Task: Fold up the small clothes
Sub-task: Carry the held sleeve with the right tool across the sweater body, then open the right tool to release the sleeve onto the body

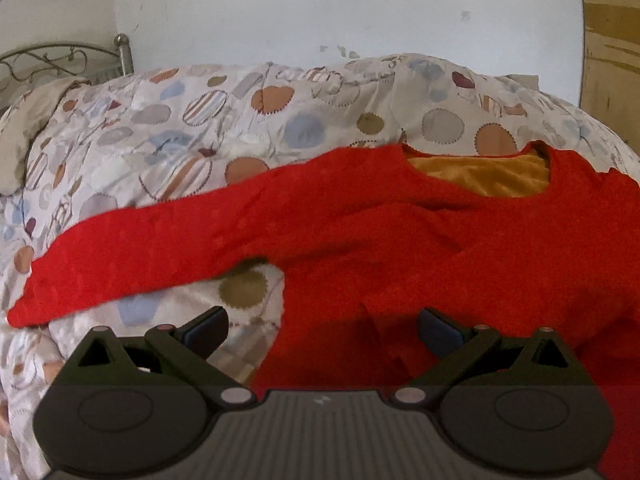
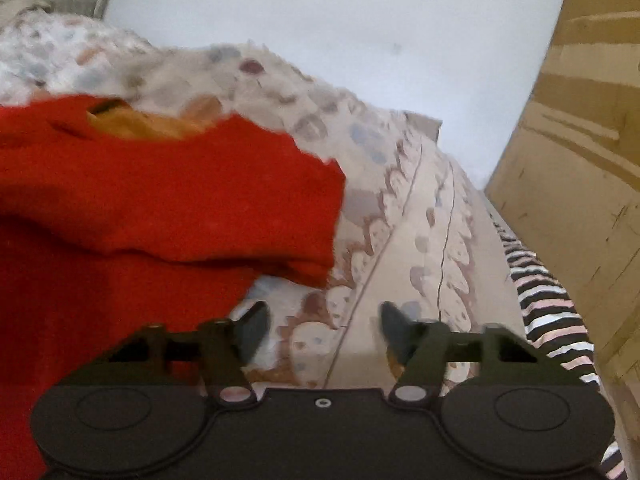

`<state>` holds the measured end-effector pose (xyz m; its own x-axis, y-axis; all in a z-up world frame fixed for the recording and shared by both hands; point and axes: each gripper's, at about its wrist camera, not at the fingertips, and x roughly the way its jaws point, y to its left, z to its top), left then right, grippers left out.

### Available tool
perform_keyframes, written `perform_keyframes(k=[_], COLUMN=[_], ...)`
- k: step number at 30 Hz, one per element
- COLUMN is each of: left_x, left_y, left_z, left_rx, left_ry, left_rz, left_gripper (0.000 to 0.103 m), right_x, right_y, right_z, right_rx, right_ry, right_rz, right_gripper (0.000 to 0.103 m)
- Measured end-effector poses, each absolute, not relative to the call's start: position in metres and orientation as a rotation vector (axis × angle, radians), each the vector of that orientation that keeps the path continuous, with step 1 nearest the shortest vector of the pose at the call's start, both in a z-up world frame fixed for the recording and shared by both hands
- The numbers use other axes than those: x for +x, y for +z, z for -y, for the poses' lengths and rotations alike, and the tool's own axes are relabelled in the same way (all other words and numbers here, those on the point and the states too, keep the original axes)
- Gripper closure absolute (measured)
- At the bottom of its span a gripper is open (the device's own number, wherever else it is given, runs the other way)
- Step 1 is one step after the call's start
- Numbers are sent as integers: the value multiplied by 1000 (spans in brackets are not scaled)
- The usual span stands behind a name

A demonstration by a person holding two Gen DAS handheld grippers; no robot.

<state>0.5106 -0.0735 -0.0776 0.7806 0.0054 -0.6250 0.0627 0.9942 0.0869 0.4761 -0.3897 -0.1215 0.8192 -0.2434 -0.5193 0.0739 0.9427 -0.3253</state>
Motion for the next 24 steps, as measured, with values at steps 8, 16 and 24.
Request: perform_keyframes(k=[8, 16, 24], left_x=[512, 514, 497], left_y=[-79, -94, -72], left_z=[72, 84, 52], left_rx=[111, 185, 37], left_ry=[-22, -40, -102], left_rz=[-685, -687, -666], left_gripper=[0, 0, 0], right_x=[510, 506, 487], right_y=[-125, -126, -111], right_z=[376, 407, 413], right_rx=[-444, -204, -128], right_ry=[-124, -230, -229], right_rz=[-508, -580, -590], right_gripper=[89, 91, 71])
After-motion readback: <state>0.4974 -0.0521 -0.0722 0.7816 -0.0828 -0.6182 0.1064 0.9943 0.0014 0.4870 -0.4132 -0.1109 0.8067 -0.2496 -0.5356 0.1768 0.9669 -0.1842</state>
